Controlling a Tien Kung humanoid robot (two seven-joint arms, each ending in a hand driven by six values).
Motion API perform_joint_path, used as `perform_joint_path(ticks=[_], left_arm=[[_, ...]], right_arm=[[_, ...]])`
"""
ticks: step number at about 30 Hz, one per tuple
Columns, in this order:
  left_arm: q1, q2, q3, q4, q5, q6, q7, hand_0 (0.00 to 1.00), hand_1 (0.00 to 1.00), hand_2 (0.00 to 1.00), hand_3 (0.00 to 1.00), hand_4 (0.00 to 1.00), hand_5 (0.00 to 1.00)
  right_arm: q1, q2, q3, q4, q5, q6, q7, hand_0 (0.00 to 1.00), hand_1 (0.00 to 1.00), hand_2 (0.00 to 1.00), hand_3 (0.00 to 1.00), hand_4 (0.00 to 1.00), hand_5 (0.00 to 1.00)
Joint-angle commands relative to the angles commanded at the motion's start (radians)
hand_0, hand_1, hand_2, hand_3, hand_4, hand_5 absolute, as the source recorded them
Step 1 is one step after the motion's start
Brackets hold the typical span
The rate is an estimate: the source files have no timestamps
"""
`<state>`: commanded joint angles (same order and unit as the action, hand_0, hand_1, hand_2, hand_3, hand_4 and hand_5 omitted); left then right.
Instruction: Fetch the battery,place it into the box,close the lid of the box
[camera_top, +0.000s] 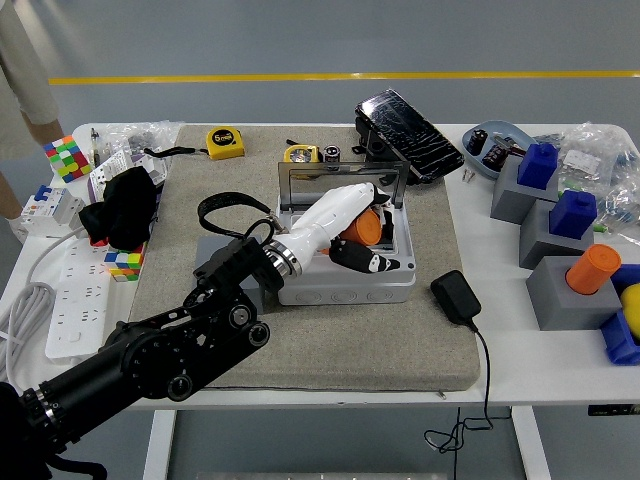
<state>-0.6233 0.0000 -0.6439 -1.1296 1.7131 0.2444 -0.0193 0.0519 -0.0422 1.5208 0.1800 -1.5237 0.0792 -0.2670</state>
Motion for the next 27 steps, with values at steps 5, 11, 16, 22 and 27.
perform_joint_path(ticks=[5,11,16,22,27], left_arm=[[0.0,0.0,0.006,0.003,0.007,0.0,-0.014,0.315,0.413,0.448,0.702,0.998,0.058],[0.005,0.0,0.009,0.0,0.005,-0.001,-0.025,0.398,0.572,0.551,0.738,0.998,0.087],[0.006,0.0,0.008,0.006,0.008,-0.007,-0.024,0.398,0.572,0.551,0.738,0.998,0.087],[0.01,0.0,0.005,-0.007,0.008,-0.01,-0.026,0.409,0.584,0.566,0.739,0.998,0.088],[0.022,0.0,-0.007,-0.032,0.007,-0.012,-0.024,0.408,0.585,0.571,0.74,0.998,0.086]], right_arm=[[0.0,0.0,0.001,0.0,0.0,-0.001,0.0,0.642,0.667,0.675,0.608,0.992,0.599],[0.001,0.0,-0.003,0.0,0.003,0.0,0.001,0.641,0.667,0.675,0.608,0.992,0.599],[0.001,0.001,-0.004,0.0,0.003,0.0,0.001,0.641,0.667,0.675,0.608,0.992,0.599],[0.002,0.0,0.001,0.0,0.0,-0.001,0.0,0.641,0.666,0.675,0.607,0.992,0.6],[0.001,0.0,0.002,0.0,0.001,-0.001,0.001,0.641,0.666,0.675,0.608,0.992,0.6]])
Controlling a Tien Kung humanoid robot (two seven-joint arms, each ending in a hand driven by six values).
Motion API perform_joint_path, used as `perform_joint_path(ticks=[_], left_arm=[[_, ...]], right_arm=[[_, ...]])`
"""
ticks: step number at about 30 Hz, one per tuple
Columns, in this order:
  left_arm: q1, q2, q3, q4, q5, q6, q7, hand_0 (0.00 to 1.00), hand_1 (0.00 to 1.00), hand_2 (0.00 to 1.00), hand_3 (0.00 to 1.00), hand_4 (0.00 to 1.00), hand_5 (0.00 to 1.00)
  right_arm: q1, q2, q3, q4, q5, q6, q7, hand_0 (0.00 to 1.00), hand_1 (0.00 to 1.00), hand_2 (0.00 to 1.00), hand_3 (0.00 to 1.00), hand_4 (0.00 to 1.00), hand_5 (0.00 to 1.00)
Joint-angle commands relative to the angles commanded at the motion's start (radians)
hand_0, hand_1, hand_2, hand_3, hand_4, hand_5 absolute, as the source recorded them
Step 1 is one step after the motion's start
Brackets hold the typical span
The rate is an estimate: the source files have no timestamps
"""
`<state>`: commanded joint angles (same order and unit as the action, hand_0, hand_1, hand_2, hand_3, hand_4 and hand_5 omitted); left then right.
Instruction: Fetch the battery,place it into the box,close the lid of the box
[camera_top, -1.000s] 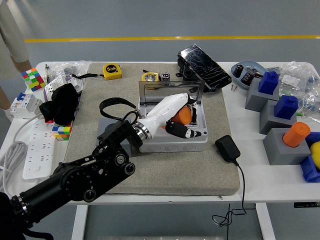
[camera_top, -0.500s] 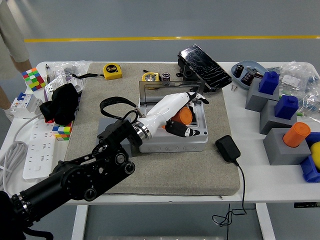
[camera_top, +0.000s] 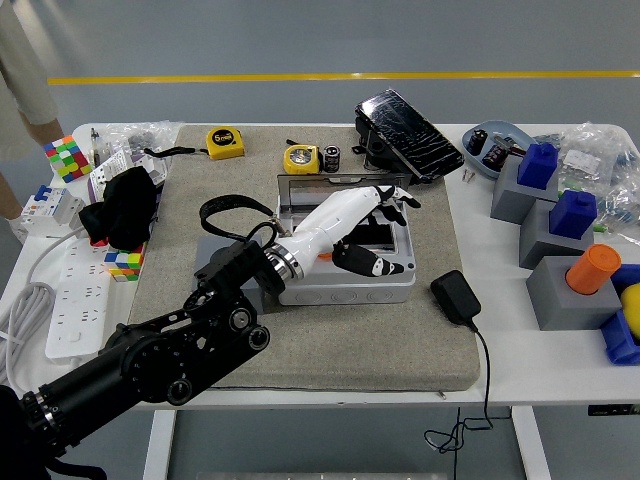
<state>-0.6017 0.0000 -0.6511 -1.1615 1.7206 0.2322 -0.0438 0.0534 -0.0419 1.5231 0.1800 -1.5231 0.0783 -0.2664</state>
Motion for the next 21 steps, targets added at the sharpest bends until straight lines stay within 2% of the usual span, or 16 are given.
perform_joint_path(ticks=[3,7,8,13,14,18,21], left_arm=[[0.016,0.002,-0.016,-0.035,0.0,0.002,-0.001,0.406,0.584,0.569,0.738,0.998,0.089],[0.048,0.02,-0.045,-0.091,0.009,0.0,0.009,0.406,0.584,0.569,0.738,0.998,0.089],[0.059,0.026,-0.054,-0.106,0.012,-0.003,0.012,0.413,0.58,0.569,0.733,0.998,0.117],[0.126,0.07,-0.103,-0.184,0.034,-0.009,0.024,0.413,0.58,0.569,0.733,0.998,0.117],[0.139,0.08,-0.112,-0.199,0.039,-0.011,0.026,0.418,0.578,0.564,0.629,0.998,0.136],[0.194,0.117,-0.155,-0.248,0.058,-0.016,0.034,0.418,0.578,0.564,0.629,0.998,0.136],[0.234,0.133,-0.195,-0.27,0.069,-0.019,0.038,0.432,0.583,0.56,0.596,0.998,0.164]], right_arm=[[0.0,0.0,-0.001,0.0,0.001,0.0,0.001,0.642,0.666,0.675,0.607,0.992,0.6],[-0.002,0.002,-0.002,0.0,0.001,0.0,0.001,0.642,0.666,0.675,0.607,0.992,0.6],[-0.002,0.002,-0.001,0.0,0.0,0.0,0.002,0.641,0.666,0.674,0.607,0.992,0.6],[-0.003,0.002,0.002,0.0,-0.002,0.0,0.003,0.641,0.666,0.674,0.607,0.992,0.6],[-0.004,0.002,0.004,0.0,-0.003,-0.001,0.002,0.641,0.666,0.675,0.607,0.992,0.6],[-0.005,0.002,0.01,0.0,-0.005,-0.001,0.002,0.641,0.666,0.675,0.607,0.992,0.6],[-0.004,0.003,0.011,0.0,-0.005,-0.002,0.003,0.641,0.666,0.674,0.607,0.992,0.6]])
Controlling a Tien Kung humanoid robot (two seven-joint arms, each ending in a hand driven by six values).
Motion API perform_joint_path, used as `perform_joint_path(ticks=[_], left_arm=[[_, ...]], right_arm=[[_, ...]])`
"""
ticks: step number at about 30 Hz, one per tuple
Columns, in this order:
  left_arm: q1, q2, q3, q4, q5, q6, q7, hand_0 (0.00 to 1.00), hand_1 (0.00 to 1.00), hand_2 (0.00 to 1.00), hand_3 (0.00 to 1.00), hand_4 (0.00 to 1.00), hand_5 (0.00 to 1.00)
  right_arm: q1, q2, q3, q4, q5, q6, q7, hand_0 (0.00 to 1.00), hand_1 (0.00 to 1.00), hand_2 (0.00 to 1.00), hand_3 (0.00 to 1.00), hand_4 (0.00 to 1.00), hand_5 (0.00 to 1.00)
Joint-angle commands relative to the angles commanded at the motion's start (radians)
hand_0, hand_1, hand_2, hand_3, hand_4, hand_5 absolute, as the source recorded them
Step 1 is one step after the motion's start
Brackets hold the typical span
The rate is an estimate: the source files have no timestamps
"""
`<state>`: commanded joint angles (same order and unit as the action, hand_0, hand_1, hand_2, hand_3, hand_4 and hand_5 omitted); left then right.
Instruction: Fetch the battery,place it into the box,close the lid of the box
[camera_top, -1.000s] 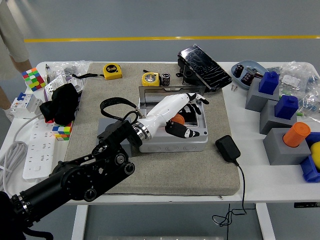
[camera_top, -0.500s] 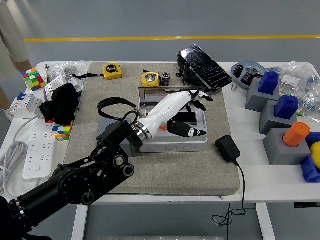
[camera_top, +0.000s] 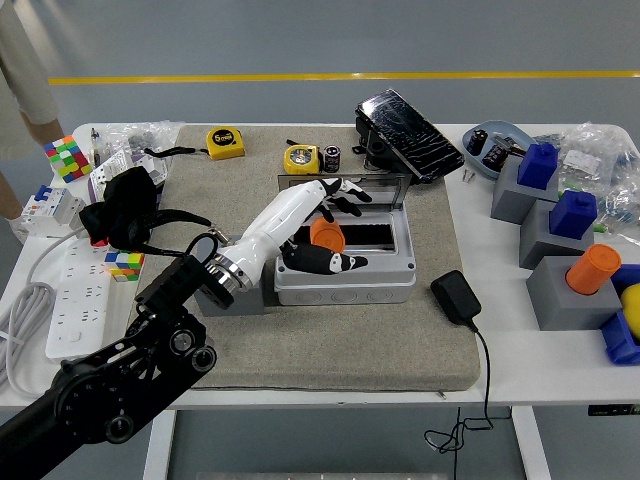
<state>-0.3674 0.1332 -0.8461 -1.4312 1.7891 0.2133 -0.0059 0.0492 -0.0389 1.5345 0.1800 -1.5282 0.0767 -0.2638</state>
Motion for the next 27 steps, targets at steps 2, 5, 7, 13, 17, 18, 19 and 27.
perform_joint_path(ticks=[2,5,7,13,17,18,19,27], left_arm=[[0.025,0.01,-0.024,-0.009,0.005,0.001,0.0,0.432,0.583,0.56,0.596,0.998,0.164],[0.052,0.02,-0.046,-0.014,0.011,0.002,-0.001,0.437,0.585,0.558,0.59,0.998,0.166],[0.066,0.025,-0.057,-0.014,0.015,0.004,-0.003,0.437,0.585,0.558,0.59,0.998,0.166],[0.094,0.041,-0.058,-0.005,0.015,0.002,0.0,0.436,0.584,0.555,0.591,0.998,0.168],[0.088,0.04,-0.039,-0.001,0.009,0.002,0.001,0.434,0.586,0.552,0.589,0.998,0.172],[0.084,0.039,-0.032,-0.001,0.006,0.002,0.0,0.434,0.586,0.552,0.589,0.998,0.172],[0.079,0.037,-0.023,0.001,0.004,0.002,0.0,0.434,0.586,0.552,0.589,0.998,0.172],[0.021,-0.008,0.05,0.031,-0.027,0.004,-0.007,0.434,0.585,0.553,0.591,0.998,0.18]], right_arm=[[0.0,0.0,-0.002,0.0,0.003,0.0,0.001,0.641,0.666,0.674,0.607,0.992,0.6],[0.001,0.0,-0.003,0.0,0.005,0.0,0.002,0.642,0.666,0.674,0.607,0.992,0.599],[0.0,0.0,-0.003,0.0,0.004,0.0,0.001,0.642,0.666,0.674,0.607,0.992,0.599],[-0.002,0.0,0.001,0.0,-0.001,0.0,0.0,0.642,0.666,0.675,0.607,0.992,0.6],[0.0,0.0,0.001,0.0,-0.003,0.0,0.0,0.641,0.666,0.675,0.607,0.992,0.599],[0.001,0.0,0.0,0.0,-0.002,0.0,0.0,0.641,0.666,0.675,0.607,0.992,0.599],[0.001,0.0,-0.003,0.0,0.001,0.001,0.0,0.641,0.666,0.675,0.607,0.992,0.599],[0.003,-0.002,-0.01,0.0,0.002,0.001,0.0,0.641,0.665,0.674,0.608,0.992,0.599]])
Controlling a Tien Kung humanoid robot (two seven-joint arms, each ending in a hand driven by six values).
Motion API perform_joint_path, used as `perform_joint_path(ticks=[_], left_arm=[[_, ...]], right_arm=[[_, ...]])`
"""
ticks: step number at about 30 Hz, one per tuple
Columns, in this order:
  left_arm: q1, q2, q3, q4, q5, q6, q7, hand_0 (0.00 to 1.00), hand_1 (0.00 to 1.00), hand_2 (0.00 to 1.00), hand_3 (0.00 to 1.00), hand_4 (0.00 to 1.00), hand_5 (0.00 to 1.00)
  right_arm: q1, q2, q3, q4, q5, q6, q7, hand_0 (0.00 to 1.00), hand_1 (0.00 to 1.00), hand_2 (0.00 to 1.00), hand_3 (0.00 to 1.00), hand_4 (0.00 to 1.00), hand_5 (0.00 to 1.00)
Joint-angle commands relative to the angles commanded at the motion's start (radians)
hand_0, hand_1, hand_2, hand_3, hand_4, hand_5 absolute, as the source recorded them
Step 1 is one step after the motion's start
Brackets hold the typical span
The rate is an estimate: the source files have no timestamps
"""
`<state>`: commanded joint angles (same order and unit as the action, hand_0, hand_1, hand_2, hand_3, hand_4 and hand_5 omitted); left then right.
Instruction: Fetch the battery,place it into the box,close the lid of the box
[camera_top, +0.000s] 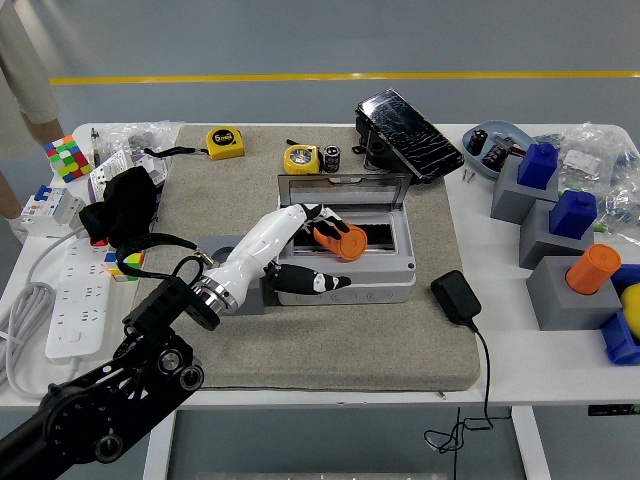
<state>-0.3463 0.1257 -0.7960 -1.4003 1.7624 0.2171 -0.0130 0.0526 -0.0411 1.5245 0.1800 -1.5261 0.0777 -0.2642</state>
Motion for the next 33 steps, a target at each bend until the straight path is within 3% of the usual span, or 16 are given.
perform_joint_path(ticks=[8,12,19,20,22,26,27,32,33], left_arm=[[-0.07,-0.065,0.1,0.039,-0.042,-0.002,-0.011,0.433,0.584,0.556,0.59,0.998,0.198],[-0.088,-0.076,0.113,0.029,-0.048,-0.006,-0.012,0.433,0.584,0.556,0.59,0.998,0.198],[-0.105,-0.066,0.045,-0.001,-0.04,0.014,-0.042,0.434,0.584,0.555,0.589,0.998,0.205],[-0.112,-0.065,0.03,0.001,-0.036,0.017,-0.046,0.496,0.658,0.614,0.626,0.998,0.253],[-0.129,-0.064,-0.005,0.008,-0.022,0.019,-0.054,0.496,0.658,0.614,0.626,0.998,0.253],[-0.167,-0.063,-0.066,0.033,0.019,-0.001,-0.03,0.496,0.658,0.614,0.626,0.998,0.253],[-0.174,-0.063,-0.076,0.04,0.026,-0.006,-0.025,0.766,0.812,0.766,0.768,0.998,0.344],[-0.198,-0.065,-0.115,0.086,0.062,-0.032,0.007,0.766,0.812,0.766,0.768,0.998,0.344],[-0.199,-0.065,-0.118,0.094,0.07,-0.038,0.016,0.826,0.853,0.8,0.794,0.998,0.402]], right_arm=[[-0.001,-0.001,-0.007,0.0,0.0,0.001,-0.001,0.641,0.666,0.675,0.607,0.991,0.599],[-0.001,-0.001,-0.01,0.0,0.002,0.002,-0.001,0.641,0.666,0.675,0.607,0.991,0.599],[-0.006,-0.001,0.002,0.0,-0.003,0.0,-0.003,0.642,0.666,0.674,0.607,0.992,0.599],[-0.006,0.0,0.002,0.0,-0.004,0.0,-0.003,0.642,0.666,0.675,0.608,0.991,0.599],[-0.006,0.0,0.004,0.0,-0.005,0.0,-0.003,0.642,0.666,0.675,0.608,0.991,0.599],[-0.004,0.002,-0.006,0.0,0.006,0.0,-0.001,0.642,0.666,0.675,0.608,0.991,0.599],[-0.003,0.002,-0.008,0.0,0.009,0.0,0.0,0.641,0.666,0.675,0.607,0.991,0.599],[-0.002,0.003,-0.007,0.0,0.01,0.0,-0.001,0.641,0.666,0.675,0.607,0.991,0.599],[-0.003,0.002,-0.005,0.0,0.008,0.0,-0.001,0.641,0.666,0.674,0.608,0.992,0.599]])
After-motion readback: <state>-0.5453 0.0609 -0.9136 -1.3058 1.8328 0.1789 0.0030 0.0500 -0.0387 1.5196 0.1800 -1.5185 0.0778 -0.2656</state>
